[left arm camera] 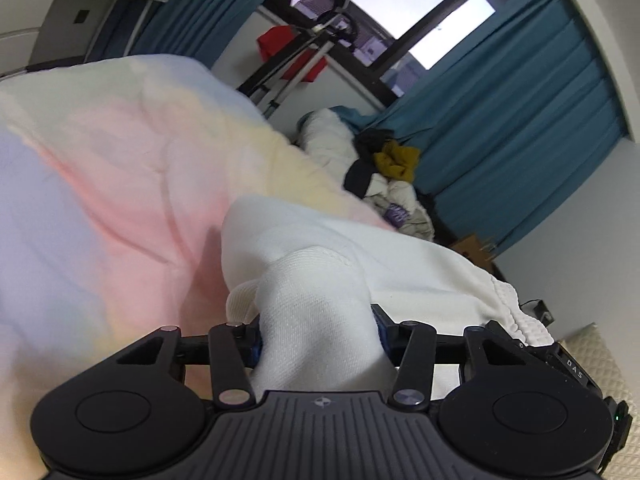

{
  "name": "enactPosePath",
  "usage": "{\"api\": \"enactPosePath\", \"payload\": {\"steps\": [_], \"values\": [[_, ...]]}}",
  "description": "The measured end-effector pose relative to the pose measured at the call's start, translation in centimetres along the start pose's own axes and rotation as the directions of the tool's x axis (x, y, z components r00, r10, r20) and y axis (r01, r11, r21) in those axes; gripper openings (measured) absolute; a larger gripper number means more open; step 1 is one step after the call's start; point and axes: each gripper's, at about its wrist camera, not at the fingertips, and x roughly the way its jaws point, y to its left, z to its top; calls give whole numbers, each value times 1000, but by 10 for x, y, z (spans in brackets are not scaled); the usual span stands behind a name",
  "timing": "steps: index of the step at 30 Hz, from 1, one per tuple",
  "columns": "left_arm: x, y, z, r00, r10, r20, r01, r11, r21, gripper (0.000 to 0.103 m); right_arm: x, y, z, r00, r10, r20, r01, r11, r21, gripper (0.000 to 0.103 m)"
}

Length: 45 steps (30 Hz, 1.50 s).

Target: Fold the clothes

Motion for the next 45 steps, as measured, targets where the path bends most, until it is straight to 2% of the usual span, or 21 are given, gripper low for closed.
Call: {"api": "enactPosePath", "payload": {"steps": [7, 11, 14, 18, 22, 25, 26, 27, 28, 31, 33, 35, 37, 40, 43, 45], "values": [[64, -96, 5, 995, -98, 9, 97, 992, 75, 51, -54, -13, 54, 983, -6, 185, 16, 999, -52, 45], [107, -156, -12, 987, -156, -32, 159, 973, 166, 51, -86, -21, 85, 957, -5, 289, 29, 996, -80, 45], [149, -198, -29, 972, -222, -82, 234, 953, 192, 51, -109, -32, 108, 929, -4, 370, 42, 995, -93, 45], [213, -260, -56, 949, -279, -144, 308, 918, 249, 51, -139, -76, 137, 867, -17, 497, 54, 997, -60, 45], [276, -311, -89, 922, -332, -201, 380, 877, 293, 51, -159, -139, 140, 783, -53, 619, 42, 999, 32, 45], [329, -329, -116, 887, -372, -274, 444, 850, 284, 51, -166, -186, 138, 714, -103, 692, 39, 993, 108, 45], [348, -331, -126, 878, -369, -304, 453, 846, 281, 51, -167, -200, 138, 692, -125, 711, 45, 990, 131, 45], [367, -332, -135, 874, -355, -331, 449, 850, 276, 51, -167, -213, 138, 679, -149, 719, 62, 987, 145, 45], [385, -332, -144, 872, -337, -355, 441, 856, 270, 51, -164, -224, 137, 674, -177, 717, 89, 983, 159, 45], [422, -329, -162, 873, -297, -386, 418, 865, 279, 52, -154, -266, 129, 682, -288, 672, 123, 951, 283, 44], [437, -324, -167, 867, -288, -406, 425, 854, 301, 54, -154, -290, 121, 685, -347, 641, 107, 918, 382, 44], [451, -320, -171, 863, -278, -422, 431, 841, 326, 57, -154, -303, 117, 691, -341, 638, 43, 900, 435, 44], [456, -319, -172, 866, -264, -425, 434, 820, 375, 58, -154, -305, 117, 688, -347, 638, 43, 896, 441, 44], [436, -320, -173, 871, -233, -432, 426, 796, 430, 64, -154, -302, 120, 698, -359, 619, 50, 887, 459, 46], [406, -323, -166, 893, -194, -406, 390, 783, 484, 70, -154, -300, 123, 710, -372, 599, 57, 877, 477, 49], [386, -324, -160, 902, -186, -389, 375, 784, 494, 76, -157, -291, 125, 716, -409, 566, 106, 865, 490, 51]]}}
